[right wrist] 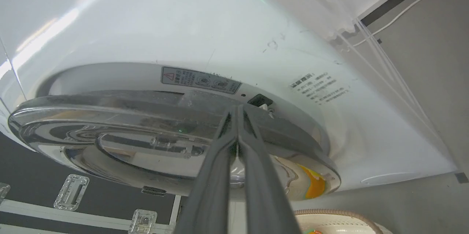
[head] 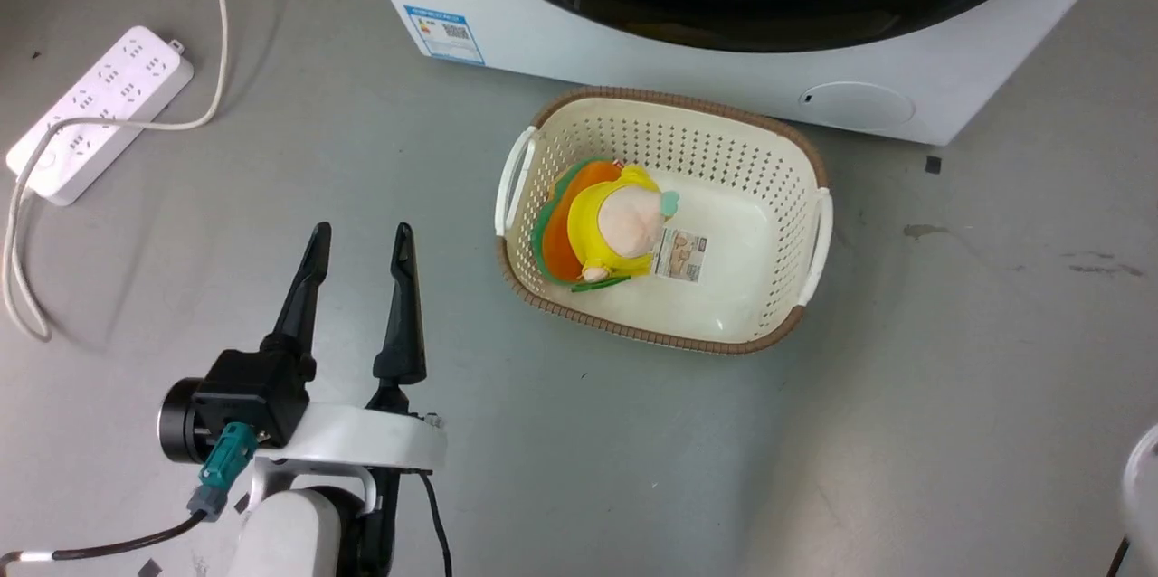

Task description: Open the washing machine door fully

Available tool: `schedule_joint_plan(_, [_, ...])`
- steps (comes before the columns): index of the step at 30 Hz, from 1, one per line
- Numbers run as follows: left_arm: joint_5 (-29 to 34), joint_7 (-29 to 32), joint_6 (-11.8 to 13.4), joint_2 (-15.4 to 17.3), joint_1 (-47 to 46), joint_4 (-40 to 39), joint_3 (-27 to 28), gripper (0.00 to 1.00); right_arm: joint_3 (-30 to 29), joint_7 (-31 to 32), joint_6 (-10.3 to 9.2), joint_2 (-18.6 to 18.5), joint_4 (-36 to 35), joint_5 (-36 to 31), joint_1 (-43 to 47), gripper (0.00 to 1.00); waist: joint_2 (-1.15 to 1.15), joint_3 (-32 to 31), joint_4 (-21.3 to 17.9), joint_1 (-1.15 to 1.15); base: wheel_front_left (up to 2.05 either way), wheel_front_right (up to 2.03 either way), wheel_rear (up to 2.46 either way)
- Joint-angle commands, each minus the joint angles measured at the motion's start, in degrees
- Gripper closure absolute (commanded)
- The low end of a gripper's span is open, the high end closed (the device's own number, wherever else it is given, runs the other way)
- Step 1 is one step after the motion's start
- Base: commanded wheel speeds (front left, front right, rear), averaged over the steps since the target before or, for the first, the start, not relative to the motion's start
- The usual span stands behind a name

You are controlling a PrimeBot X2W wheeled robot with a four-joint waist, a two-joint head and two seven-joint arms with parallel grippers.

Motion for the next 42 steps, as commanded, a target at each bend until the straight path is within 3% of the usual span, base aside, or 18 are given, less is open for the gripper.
schedule_joint_plan(1, [-0.5,-0.6,0.3,0.1,-1.2,0.0,-0.1,0.00,-1.2,0.9,-0.02,-0.6,1.5,-0.2,-2.9,1.00,0.00,0.5,0.4,0.00,0.00,0.00,0.00])
schedule_joint_plan(11, [-0.9,-1.8,0.5,0.1,-3.2,-0.4,-1.3,0.00,-8.4,10.1,-0.03,-2.6,8.8,-4.0,-13.4,1.00,0.00,3.9,2.1,-0.01,0.00,0.00,0.00])
schedule_joint_plan(24, [-2.4,-3.4,1.0,0.1,-5.7,-1.0,-2.0,0.00,-20.0,22.2,-0.03,-1.3,14.4,-8.0,-24.1,1.00,0.00,7.6,3.6,-0.01,0.00,0.00,0.00])
schedule_joint_plan(36, [-2.2,-3.4,1.4,0.1,-3.6,0.3,-1.7,0.00,-22.0,28.7,-0.03,2.0,7.3,-10.1,-12.2,1.00,0.00,0.9,2.0,-0.01,0.00,0.00,0.00])
schedule_joint_plan(42, [-2.0,-3.4,1.3,0.1,-1.4,1.3,-1.8,0.00,-20.4,33.3,-0.03,3.9,3.2,-7.5,-3.8,1.00,0.00,-4.1,0.5,-0.01,0.00,0.00,0.00])
